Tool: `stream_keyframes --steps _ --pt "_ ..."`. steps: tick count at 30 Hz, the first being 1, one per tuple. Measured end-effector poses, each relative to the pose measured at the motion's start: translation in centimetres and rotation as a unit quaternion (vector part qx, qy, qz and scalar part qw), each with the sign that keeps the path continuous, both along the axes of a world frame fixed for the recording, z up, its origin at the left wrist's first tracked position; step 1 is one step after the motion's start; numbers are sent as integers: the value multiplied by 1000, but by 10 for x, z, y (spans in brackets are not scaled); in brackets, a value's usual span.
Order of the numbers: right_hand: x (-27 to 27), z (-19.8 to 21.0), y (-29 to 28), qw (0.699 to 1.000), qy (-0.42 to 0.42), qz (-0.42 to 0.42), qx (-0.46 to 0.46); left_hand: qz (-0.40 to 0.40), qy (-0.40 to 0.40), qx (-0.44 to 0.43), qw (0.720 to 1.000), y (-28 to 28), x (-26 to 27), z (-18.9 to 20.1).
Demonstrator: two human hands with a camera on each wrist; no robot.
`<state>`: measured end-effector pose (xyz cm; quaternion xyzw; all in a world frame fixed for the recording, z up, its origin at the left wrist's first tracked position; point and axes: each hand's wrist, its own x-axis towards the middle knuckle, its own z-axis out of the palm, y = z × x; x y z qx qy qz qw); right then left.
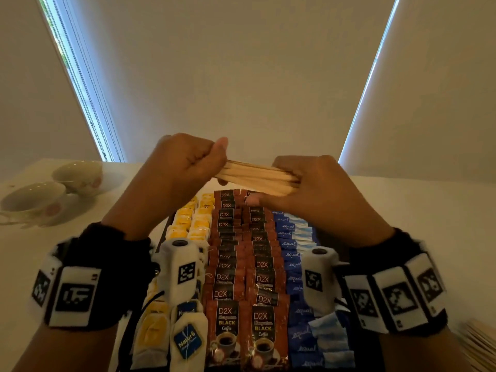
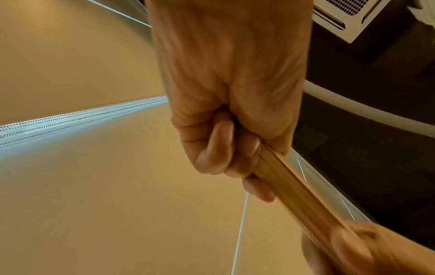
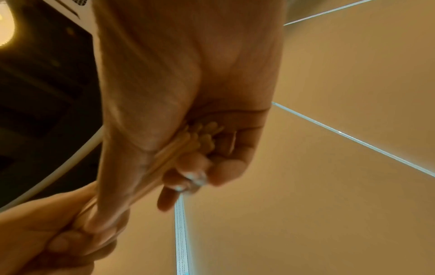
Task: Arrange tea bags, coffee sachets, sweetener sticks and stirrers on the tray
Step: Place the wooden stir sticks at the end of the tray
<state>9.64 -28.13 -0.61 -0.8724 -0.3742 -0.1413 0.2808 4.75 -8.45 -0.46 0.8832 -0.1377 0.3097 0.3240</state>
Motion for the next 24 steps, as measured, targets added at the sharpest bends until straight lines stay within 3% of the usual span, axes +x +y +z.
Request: stream_keyframes --steps 4,7,11,16,19,21,24 --pt "1 -5 2 954 126 66 266 4 -6 -39 999 -5 1 -1" --pt "6 -15 9 918 86 27 386 4 -6 -52 999 -10 5 -6" --pt "12 -27 19 863 122 -63 486 -9 10 -24 1000 -17 8 -11" --pt "10 -23 17 921 58 -55 380 -31 83 -11 996 -13 6 -8" --pt "7 -11 4 968 112 -16 226 -23 67 -17 997 -6 5 -5" --pt "2 -2 -4 976 171 19 133 -26 51 -13 998 -3 3 -3" --pt "-2 7 -14 959 272 69 45 -48 43 21 998 -1 0 0"
